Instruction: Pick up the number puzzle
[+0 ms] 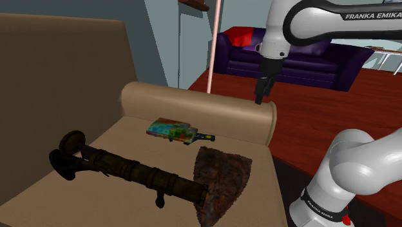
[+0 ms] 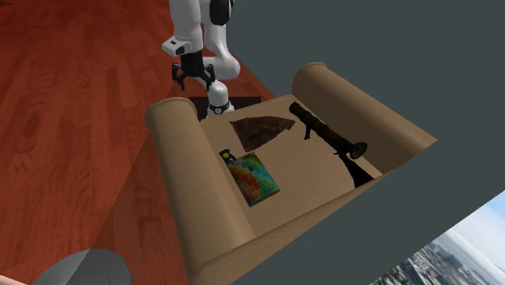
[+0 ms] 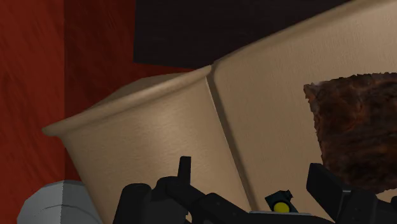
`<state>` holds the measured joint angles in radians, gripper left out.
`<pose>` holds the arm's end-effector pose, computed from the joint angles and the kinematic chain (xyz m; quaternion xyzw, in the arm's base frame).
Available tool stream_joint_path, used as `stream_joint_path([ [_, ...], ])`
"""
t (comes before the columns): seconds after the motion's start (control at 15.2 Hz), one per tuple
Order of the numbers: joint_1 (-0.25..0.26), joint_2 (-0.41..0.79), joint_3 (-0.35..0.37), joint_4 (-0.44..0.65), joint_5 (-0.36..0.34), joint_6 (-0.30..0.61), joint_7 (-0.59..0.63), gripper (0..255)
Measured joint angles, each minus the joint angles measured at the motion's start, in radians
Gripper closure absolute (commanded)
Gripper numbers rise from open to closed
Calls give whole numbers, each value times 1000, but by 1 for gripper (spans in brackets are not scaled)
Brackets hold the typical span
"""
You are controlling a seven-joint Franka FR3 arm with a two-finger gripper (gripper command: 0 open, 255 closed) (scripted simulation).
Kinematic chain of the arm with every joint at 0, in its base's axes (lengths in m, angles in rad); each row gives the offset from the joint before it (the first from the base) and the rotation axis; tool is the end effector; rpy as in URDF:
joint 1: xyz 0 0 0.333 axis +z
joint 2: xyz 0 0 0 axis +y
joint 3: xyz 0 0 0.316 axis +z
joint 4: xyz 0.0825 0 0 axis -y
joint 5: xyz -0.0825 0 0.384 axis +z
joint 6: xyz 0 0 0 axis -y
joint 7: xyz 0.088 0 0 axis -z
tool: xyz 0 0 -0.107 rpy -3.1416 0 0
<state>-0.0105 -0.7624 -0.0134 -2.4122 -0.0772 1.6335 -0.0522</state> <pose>0.3167 -0.0163 0.5622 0.9992 0.0188 -0.0094 0.0336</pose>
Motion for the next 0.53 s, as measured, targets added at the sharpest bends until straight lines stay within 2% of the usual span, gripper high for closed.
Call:
stream_joint_path([
  [0.07,0,0,0,0,0,0,0,0],
  [0.2,7,25,43,9,-15,25,31,0],
  [0.53,24,126,220,37,-91,111,173,0],
])
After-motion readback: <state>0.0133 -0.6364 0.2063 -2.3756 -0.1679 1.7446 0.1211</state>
